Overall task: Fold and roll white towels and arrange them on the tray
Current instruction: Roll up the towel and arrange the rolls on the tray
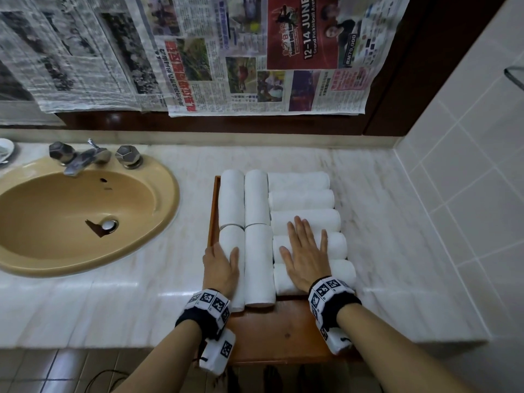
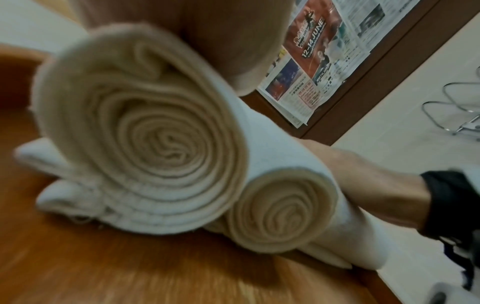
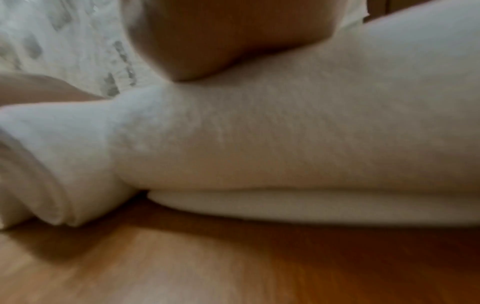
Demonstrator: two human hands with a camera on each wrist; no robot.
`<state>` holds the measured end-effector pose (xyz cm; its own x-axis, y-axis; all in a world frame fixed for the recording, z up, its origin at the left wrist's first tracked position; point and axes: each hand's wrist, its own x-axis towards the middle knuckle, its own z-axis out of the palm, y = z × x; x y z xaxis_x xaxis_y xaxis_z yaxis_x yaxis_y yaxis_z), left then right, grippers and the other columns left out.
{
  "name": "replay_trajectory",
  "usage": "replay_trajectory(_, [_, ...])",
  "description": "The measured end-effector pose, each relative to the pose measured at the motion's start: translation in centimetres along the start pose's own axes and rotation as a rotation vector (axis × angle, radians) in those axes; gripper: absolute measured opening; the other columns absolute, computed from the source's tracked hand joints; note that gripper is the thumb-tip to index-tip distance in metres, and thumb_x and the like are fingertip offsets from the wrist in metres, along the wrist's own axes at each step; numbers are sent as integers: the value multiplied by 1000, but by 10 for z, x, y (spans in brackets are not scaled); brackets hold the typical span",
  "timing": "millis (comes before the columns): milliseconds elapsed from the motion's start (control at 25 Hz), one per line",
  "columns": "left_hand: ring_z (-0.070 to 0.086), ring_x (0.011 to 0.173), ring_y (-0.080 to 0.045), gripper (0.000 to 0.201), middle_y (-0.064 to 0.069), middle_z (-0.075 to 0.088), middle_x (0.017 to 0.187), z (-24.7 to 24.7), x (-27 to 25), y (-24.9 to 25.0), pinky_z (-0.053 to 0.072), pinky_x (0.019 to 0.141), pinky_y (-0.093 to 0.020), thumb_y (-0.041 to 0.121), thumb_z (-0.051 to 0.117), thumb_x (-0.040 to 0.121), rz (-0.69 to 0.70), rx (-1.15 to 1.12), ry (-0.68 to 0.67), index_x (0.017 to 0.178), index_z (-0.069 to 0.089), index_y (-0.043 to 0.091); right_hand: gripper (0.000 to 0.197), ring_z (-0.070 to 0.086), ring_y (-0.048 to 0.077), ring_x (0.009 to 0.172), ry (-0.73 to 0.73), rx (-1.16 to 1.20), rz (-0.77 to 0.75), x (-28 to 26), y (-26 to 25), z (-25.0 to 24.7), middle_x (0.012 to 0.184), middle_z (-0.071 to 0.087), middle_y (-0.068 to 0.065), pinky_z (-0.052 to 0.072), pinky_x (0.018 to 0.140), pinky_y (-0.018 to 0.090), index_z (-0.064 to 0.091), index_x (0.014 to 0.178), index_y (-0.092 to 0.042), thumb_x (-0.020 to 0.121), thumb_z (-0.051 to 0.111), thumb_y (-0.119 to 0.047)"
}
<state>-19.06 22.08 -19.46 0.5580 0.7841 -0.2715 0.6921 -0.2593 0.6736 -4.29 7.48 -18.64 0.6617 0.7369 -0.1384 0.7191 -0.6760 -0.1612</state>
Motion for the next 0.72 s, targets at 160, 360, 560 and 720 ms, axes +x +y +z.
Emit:
replay_trajectory(160, [30, 129, -31, 51, -17, 30, 143, 1, 6, 6, 27, 109, -39, 38, 40, 101, 18, -5, 13, 135, 36, 0, 69, -17, 17, 148, -4, -64, -226, 7, -22, -8, 162, -11, -7, -12, 111, 65, 5, 155, -24, 95, 17, -56])
replay_trajectory(360, [35, 128, -28, 47, -14, 36, 139, 3, 15, 1, 28, 106, -33, 37, 42, 101, 34, -75, 5, 133, 41, 3, 63, -12, 24, 149, 18, -145, -261, 15, -28, 6, 162, 1, -11, -7, 109, 70, 16, 154, -26, 98, 17, -56])
replay_trajectory(560, [37, 129, -27, 50, -12, 33, 141, 7, 20, -6, 28, 108, -31, 39, 41, 101, 10, -115, -12, 135, 40, 2, 63, -13, 26, 149, 2, -151, -243, 17, -28, 8, 163, -2, -8, -5, 110, 70, 14, 154, -28, 98, 15, -56])
replay_trajectory(720, [51, 109, -28, 57, -10, 44, 123, -7, 12, 9, 48, 93, -40, 55, 60, 86, -49, 165, 63, 115, 53, 6, 66, -18, 23, 147, -34, -146, -250, 18, -27, 4, 162, -9, -8, -9, 110, 68, 7, 155, -28, 97, 10, -58])
